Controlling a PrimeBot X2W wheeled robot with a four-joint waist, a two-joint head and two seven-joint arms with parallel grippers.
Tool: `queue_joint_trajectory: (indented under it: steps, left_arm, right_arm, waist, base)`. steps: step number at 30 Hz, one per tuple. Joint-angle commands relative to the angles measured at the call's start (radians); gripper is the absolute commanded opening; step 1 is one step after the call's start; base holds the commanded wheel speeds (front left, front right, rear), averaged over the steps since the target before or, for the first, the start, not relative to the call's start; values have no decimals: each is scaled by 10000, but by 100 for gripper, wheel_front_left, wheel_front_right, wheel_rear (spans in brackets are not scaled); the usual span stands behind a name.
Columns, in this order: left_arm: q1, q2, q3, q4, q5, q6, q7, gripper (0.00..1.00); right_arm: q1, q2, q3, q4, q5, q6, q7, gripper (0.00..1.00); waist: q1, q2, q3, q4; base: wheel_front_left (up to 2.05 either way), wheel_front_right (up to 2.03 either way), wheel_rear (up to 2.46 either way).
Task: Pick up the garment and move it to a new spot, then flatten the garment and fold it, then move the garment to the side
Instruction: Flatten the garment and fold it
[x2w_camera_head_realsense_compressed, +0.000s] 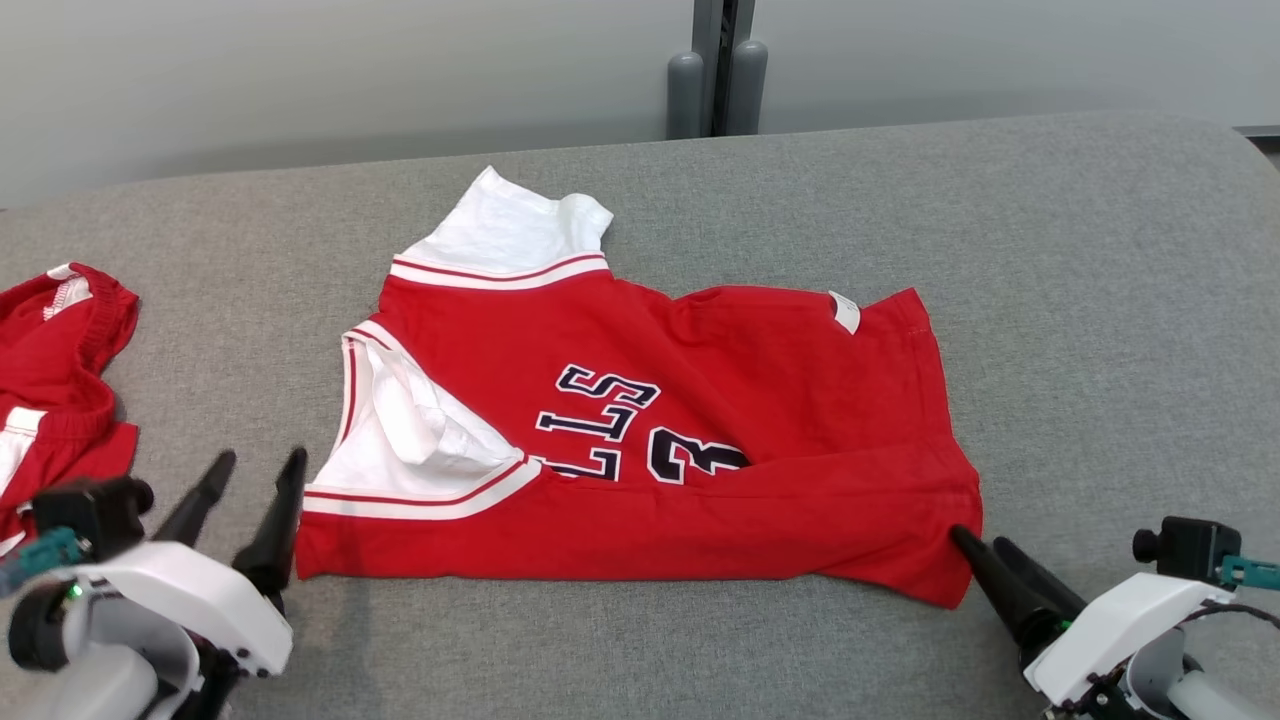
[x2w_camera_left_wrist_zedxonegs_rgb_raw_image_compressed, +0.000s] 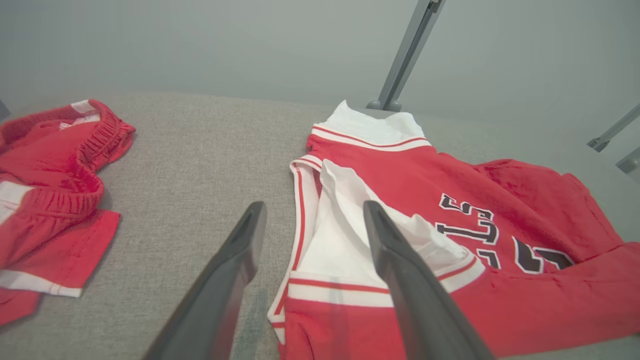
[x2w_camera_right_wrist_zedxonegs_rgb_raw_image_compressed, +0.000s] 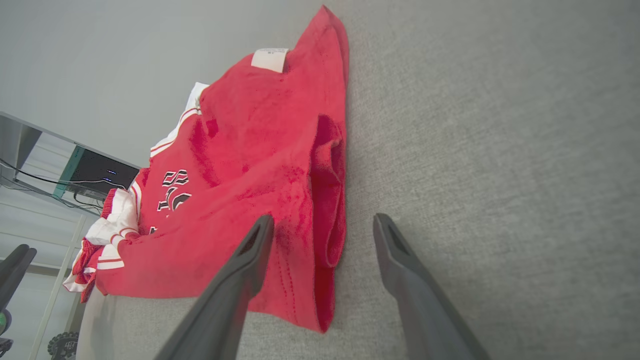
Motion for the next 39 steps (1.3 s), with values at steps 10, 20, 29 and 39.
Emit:
queue_joint_trajectory:
  steps: [10, 20, 29, 39]
  left_arm:
    - [615, -952, -48, 1396, -92, -526, 68, 100]
    - [233, -1538, -427, 2559, -155, -952, 684, 100]
    - [-53, -1939, -664, 3502, -61, -1444, 896, 58]
    - [-80, -1916, -520, 3622, -301, -1782, 929, 0]
  right_arm:
    - [-20, 485, -146, 378, -190, 25, 919, 100]
    - [-12, 910, -328, 713, -335, 13, 1556, 100]
    - [-32, 1208, -515, 764, -580, -2, 1953, 84]
    - [170, 1149, -832, 385, -781, 14, 2094, 0]
  waist:
    - [0, 0, 40, 44]
    - [0, 0, 145, 43]
    - [0, 0, 313, -39]
    - [0, 0, 208, 109]
  base:
    - [0, 0, 0]
    - [0, 0, 0]
    - [0, 0, 0]
    - [0, 0, 0]
